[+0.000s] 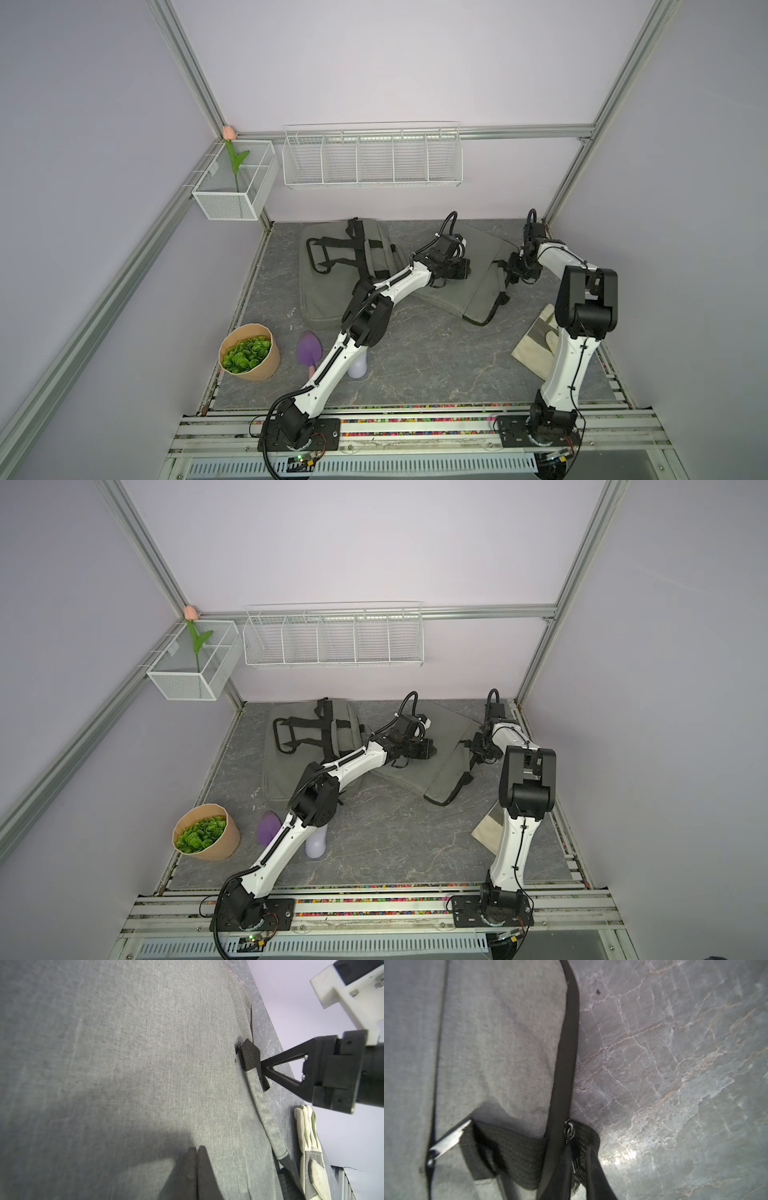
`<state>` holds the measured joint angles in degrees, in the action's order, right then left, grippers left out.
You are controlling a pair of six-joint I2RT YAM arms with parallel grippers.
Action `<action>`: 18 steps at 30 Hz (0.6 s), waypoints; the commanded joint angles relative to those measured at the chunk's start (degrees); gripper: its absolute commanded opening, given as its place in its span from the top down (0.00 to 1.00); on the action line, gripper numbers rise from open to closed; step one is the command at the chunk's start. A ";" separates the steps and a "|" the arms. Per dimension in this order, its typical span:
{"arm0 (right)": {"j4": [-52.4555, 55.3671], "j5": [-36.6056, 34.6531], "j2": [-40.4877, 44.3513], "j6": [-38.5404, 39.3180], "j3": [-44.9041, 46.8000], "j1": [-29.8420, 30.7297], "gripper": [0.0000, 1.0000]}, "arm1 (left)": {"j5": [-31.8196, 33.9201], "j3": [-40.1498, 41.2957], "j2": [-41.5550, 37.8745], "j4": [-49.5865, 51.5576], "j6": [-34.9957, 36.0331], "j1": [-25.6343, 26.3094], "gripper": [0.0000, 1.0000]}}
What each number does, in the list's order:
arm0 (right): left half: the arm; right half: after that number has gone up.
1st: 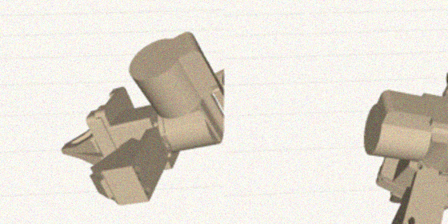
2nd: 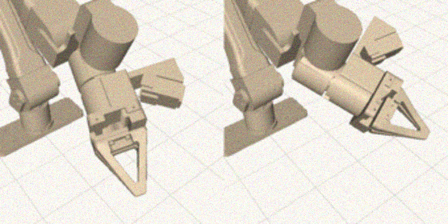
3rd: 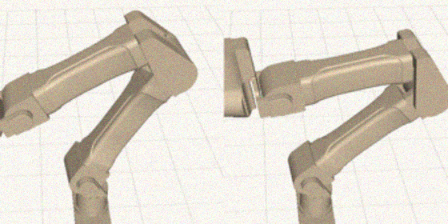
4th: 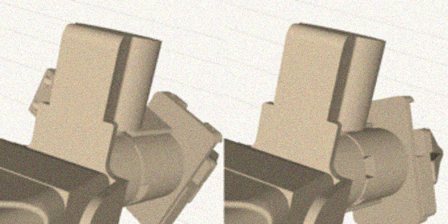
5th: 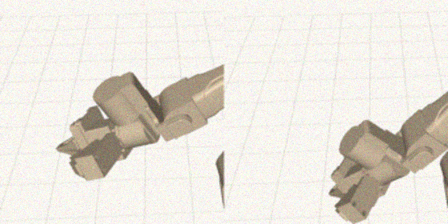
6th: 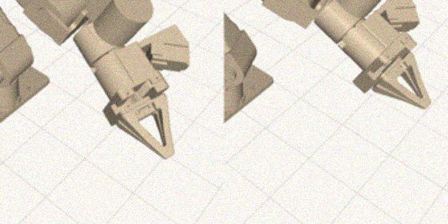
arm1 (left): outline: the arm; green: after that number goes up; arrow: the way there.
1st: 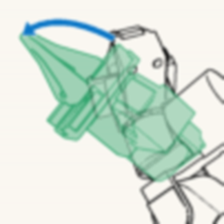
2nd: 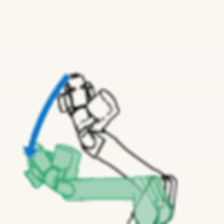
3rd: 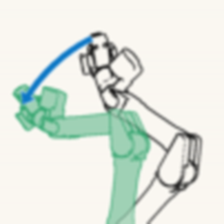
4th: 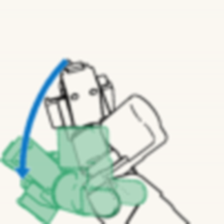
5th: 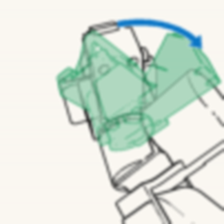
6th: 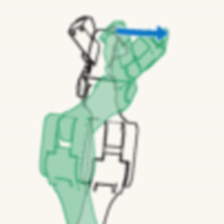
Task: Put the mouse into the laptop bag
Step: Zip the zipper on the zippered laptop bag.
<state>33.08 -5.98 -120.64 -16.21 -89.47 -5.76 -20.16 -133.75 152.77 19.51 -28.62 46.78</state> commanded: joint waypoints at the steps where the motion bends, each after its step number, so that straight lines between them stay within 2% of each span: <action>1: 0.91 0.00 -0.76 0.68 1.05 0.05 0.84 | -0.90 2.69 1.63 5.10 -1.24 0.32 1.00; 5: 0.47 0.18 -1.49 0.74 1.67 0.05 0.77 | -0.92 2.84 1.69 5.10 -1.35 0.32 1.00; 18: 1.59 0.00 -2.77 0.83 -1.54 0.66 0.75 | -1.17 3.15 1.96 4.51 -1.94 0.32 1.00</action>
<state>33.63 -5.98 -122.10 -16.01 -90.32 -5.58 -20.67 -133.05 152.59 18.63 -29.36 46.65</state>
